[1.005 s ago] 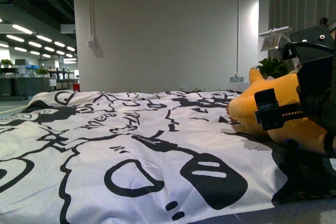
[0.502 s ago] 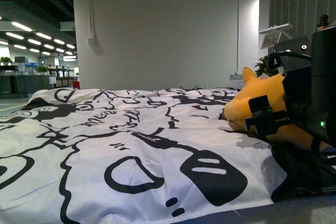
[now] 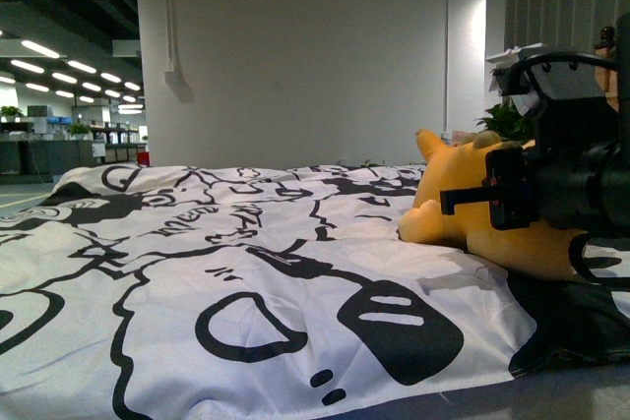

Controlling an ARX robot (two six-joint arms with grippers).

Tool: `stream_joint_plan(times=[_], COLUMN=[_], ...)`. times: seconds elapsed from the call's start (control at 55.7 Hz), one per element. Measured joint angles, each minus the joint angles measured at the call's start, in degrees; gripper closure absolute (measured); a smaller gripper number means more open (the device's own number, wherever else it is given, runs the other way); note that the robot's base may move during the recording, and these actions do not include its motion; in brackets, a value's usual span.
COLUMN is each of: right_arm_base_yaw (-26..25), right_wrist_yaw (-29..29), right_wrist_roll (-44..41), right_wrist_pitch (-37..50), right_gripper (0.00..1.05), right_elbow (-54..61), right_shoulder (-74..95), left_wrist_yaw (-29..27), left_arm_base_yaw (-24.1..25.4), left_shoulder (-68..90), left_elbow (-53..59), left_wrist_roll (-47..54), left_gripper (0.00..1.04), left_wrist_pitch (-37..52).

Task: Put away toys

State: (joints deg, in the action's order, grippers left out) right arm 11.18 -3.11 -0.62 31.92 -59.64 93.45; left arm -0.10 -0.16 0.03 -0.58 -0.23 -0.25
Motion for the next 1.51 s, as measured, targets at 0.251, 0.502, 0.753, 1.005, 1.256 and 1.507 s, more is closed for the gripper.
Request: stream_joint_plan(times=[0.251,0.502,0.753,1.005,1.256,1.507], right_arm_base_yaw=[-2.60,-9.35,-15.50,-17.35,-17.29,-11.45], right_wrist_yaw=[15.93,28.17,34.99,34.10,33.09,2.99], right_wrist_roll=[6.64,14.82,20.61,22.34,22.36,4.46], right_wrist_pitch=[-4.68,-6.97,-7.13,-11.04,-11.30,-14.73], right_gripper=[0.98,0.98,0.98,0.98,0.98,0.98], right_elbow=[5.73,14.25,21.24,23.61,23.63,33.22], right_shoulder=[-11.78,-27.58,-37.38,-41.86,-41.94,-49.13], left_wrist_yaw=[0.00,0.00,0.00,0.00,0.00,-0.04], left_arm_base_yaw=[0.00,0.00,0.00,0.00,0.00,0.00], left_shoulder=[0.00,0.00,0.00,0.00,0.00,0.00], left_elbow=[0.00,0.00,0.00,0.00,0.00,0.00], left_wrist_roll=[0.00,0.00,0.00,0.00,0.00,0.00], left_gripper=[0.06,0.06,0.06,0.06,0.06,0.06], left_wrist_pitch=[0.00,0.00,0.00,0.00,0.00,0.00])
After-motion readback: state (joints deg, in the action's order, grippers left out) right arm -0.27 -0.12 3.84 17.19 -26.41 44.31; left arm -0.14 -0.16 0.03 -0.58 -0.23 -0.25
